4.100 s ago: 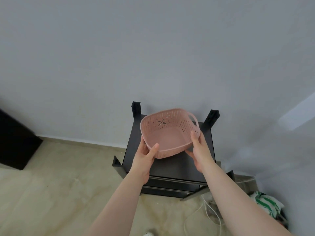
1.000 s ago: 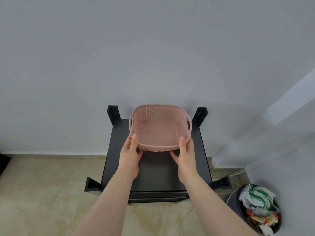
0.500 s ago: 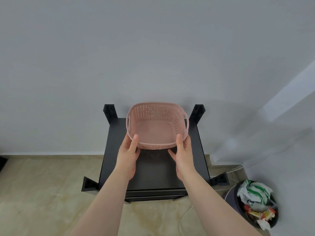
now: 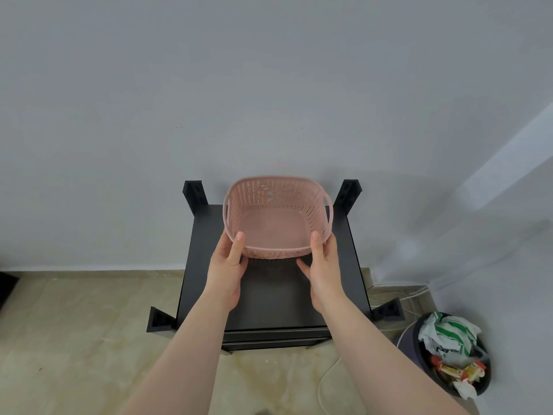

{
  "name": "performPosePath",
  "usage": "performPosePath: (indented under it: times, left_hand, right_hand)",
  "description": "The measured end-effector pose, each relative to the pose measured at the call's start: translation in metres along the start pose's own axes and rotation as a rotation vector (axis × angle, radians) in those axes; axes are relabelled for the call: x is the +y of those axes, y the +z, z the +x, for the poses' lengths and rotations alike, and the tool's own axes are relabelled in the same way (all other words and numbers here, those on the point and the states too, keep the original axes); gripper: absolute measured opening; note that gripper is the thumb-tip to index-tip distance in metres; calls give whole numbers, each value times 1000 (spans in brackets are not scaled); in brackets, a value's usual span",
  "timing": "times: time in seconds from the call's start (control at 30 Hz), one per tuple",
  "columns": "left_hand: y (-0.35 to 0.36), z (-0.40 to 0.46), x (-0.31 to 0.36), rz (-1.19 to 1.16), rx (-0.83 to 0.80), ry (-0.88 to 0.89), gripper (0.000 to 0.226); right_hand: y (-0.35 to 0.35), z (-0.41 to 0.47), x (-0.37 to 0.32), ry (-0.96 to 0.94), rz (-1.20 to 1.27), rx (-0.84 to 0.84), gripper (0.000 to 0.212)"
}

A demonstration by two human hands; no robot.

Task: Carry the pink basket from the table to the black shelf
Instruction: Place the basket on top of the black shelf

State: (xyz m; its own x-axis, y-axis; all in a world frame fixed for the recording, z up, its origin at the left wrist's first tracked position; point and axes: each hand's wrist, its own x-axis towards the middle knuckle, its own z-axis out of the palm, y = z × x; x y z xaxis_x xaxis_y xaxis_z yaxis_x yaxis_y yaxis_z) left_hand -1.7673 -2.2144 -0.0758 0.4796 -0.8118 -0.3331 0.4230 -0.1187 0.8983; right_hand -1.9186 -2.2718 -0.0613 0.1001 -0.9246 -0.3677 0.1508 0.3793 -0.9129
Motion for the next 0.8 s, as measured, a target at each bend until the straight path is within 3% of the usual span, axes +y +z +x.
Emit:
performPosePath:
  times: [0.8]
  left_hand:
    - [3,0,1,0,6,5,48]
  right_hand:
    - [-1,3,-1,3,-25,0,49]
